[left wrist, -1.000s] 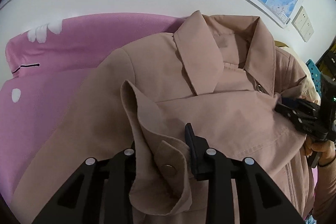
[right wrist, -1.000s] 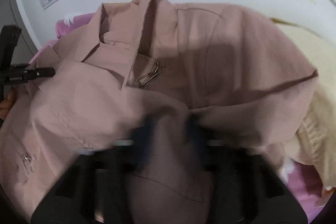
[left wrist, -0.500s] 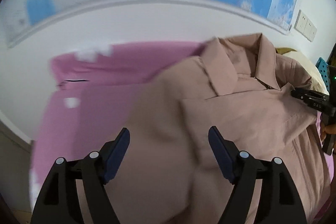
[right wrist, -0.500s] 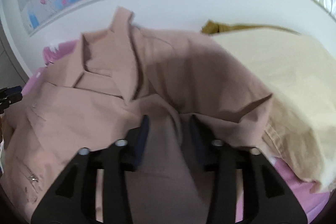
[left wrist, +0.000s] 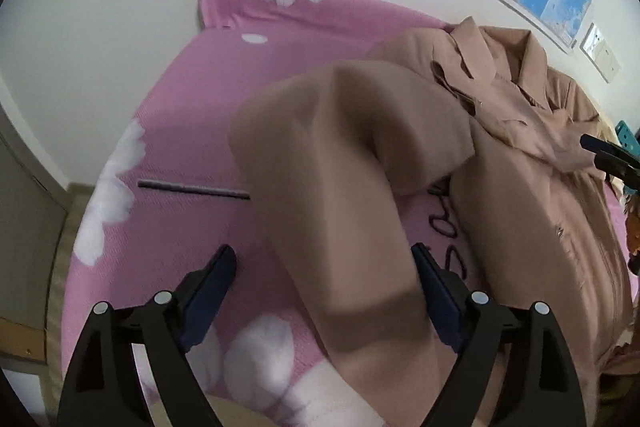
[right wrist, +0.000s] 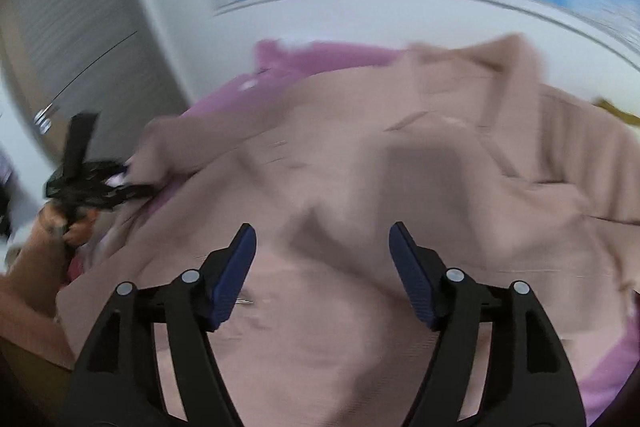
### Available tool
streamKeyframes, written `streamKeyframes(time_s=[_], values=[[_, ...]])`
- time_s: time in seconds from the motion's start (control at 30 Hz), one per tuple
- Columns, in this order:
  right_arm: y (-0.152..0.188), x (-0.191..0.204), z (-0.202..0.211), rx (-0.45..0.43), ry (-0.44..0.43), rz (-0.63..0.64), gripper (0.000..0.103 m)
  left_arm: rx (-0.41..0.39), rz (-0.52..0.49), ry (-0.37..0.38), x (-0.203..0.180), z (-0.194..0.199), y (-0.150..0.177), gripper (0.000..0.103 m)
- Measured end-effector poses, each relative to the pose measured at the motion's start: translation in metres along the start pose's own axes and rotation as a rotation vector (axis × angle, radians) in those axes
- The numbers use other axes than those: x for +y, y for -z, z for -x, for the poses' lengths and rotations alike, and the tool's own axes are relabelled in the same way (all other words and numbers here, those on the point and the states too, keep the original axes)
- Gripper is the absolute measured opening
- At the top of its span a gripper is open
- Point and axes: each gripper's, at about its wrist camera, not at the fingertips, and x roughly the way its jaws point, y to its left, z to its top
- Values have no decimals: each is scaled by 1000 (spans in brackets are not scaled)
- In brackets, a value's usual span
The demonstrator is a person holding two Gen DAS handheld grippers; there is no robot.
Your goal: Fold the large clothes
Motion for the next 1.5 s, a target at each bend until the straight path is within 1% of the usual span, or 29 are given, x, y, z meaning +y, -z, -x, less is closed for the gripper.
streamKeyframes(time_s=[0.03,0.07,0.1,0.13,0.17,0.23,0.27,0.33,0.37,0.43,0.47,0.5,0.57,0.63,0.7,0.77,0.83,0.9,0.93,1.0,1.07,1.1,1.23,1.3,1.33,1.37,1.4,1.47,1.5], values=[[0,14,-7,16,-24,31,68,-9,-22,13,-3,1,2,62],[-1,21,-12,25,-33,49,68,-6,-29,23,-4,2,0,34],[0,26,-13,32,-43,64,68,-7,-35,16,-3,6,-3,12],[2,32,-11,30,-50,82,68,-21,-40,-2,-3,10,-8,8],[2,34,-8,24,-58,86,68,-46,-42,-31,-2,17,-13,6],[2,35,-2,10,-70,84,68,-117,-43,-110,2,40,-32,5],[2,34,2,1,-67,76,68,-146,-31,-119,5,52,-41,5],[6,33,11,-11,-64,53,68,-199,12,-67,11,76,-62,9],[6,31,11,-18,-60,53,69,-221,5,-36,8,86,-71,11],[9,25,16,-27,-50,23,69,-252,-63,0,-9,96,-82,16],[11,22,19,-31,-40,12,69,-259,-96,7,-19,97,-85,21],[13,19,21,-34,-37,-1,70,-253,-132,27,-31,96,-88,26],[19,14,23,-31,-56,-35,70,-225,-203,125,-57,88,-90,49],[21,14,20,-25,-68,-45,70,-173,-258,188,-81,71,-88,52],[23,18,16,-19,-92,-51,70,-116,-304,235,-102,53,-83,58],[23,23,11,-11,-105,-46,70,-89,-315,237,-110,44,-76,62],[24,30,5,-1,-130,-39,71,-129,-288,225,-104,51,-70,63],[25,37,-1,8,-147,-25,72,-192,-235,258,-87,68,-65,79],[26,41,-5,15,-156,-18,72,-224,-211,265,-76,75,-61,81],[27,47,-10,30,-179,-10,72,-252,-181,231,-56,86,-52,85],[28,53,-17,42,-196,-1,72,-229,-154,172,-34,86,-38,86],[28,56,-20,47,-206,4,72,-206,-139,149,-24,82,-34,87],[23,76,-29,58,-238,45,72,-60,-66,38,14,47,-11,86],[18,92,-33,59,-254,86,72,-10,-32,-1,27,32,-2,79],[15,104,-36,63,-271,115,72,1,-15,1,32,28,2,75],[13,111,-39,63,-276,133,72,6,0,13,36,24,5,70],[10,118,-42,65,-278,153,72,9,11,23,37,21,6,60],[5,131,-49,70,-296,177,72,5,7,8,36,16,6,45],[3,135,-52,70,-301,179,72,-8,-1,-15,35,17,5,23]])
